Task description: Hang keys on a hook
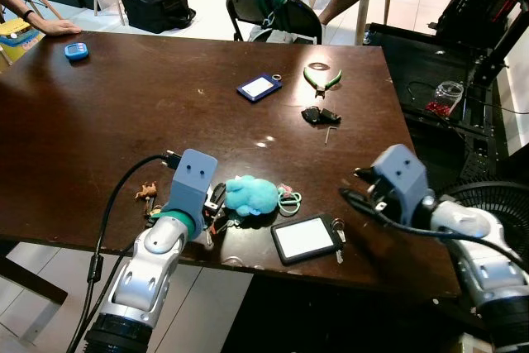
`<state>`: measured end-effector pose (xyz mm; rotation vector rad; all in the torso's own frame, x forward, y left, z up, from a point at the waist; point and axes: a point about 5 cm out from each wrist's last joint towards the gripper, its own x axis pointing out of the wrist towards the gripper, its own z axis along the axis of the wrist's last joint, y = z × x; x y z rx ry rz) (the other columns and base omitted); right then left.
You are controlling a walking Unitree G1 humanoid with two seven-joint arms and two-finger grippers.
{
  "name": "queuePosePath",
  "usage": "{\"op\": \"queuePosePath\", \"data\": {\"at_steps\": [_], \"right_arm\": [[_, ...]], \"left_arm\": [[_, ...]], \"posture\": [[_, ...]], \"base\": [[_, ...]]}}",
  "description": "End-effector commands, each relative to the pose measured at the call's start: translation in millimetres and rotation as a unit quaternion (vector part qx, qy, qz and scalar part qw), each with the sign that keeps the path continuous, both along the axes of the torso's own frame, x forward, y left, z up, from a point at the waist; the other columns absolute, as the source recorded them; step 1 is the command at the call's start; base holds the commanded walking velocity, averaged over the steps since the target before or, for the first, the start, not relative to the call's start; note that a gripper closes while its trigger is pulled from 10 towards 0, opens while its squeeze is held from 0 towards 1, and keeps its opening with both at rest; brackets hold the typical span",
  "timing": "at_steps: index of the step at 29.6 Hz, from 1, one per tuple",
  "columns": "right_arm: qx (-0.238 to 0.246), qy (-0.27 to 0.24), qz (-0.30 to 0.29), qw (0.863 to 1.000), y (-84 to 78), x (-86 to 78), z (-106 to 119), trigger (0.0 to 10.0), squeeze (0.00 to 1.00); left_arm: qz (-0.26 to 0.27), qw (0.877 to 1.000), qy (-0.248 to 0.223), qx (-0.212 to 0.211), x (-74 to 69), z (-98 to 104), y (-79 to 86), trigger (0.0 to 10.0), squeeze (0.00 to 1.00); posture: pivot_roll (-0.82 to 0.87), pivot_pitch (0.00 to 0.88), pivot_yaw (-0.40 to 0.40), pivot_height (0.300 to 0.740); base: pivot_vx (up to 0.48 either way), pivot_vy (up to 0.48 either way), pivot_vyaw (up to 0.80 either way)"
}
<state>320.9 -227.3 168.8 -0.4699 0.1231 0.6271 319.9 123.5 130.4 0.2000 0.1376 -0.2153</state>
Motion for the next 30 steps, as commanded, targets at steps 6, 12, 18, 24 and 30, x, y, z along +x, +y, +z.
{"op": "queuePosePath", "data": {"at_steps": [6,12,18,24,30], "right_arm": [[-0.012,0.051,0.054,0.997,14.2,-9.1,-20,10.0,0.0],[-0.03,0.086,0.111,0.99,20.3,-22.1,-30,10.0,0.0],[-0.034,0.096,0.131,0.986,22.1,-27.1,-33,10.0,0.0],[-0.041,0.103,0.136,0.985,19.9,-30.7,-36,10.0,0.0],[-0.046,0.107,0.13,0.985,14.8,-34.2,-37,10.0,0.0]], "left_arm": [[0.0,1.0,0.006,0.002,0.2,-5,1.6,10.0,0.0],[0.002,1.0,0.005,0.002,1.0,-5,2.2,10.0,0.0],[0.001,1.0,0.004,0.001,1.7,-5,2.0,10.0,0.0],[0.001,1.0,0.004,0.001,2.2,-6,2.3,10.0,0.0],[0.0,1.0,0.004,0.002,2.4,-6,2.3,10.0,0.0]], "posture": [[-0.1,0.105,0.11,0.74],[-0.11,0.107,0.112,0.74],[-0.11,0.107,0.112,0.74],[-0.11,0.103,0.112,0.74],[-0.11,0.097,0.111,0.74]], "base": [[0.0,0.0,0.0],[0.0,0.0,0.0],[0.0,0.0,0.0],[0.0,0.0,0.0],[0.0,0.0,0.0]]}}
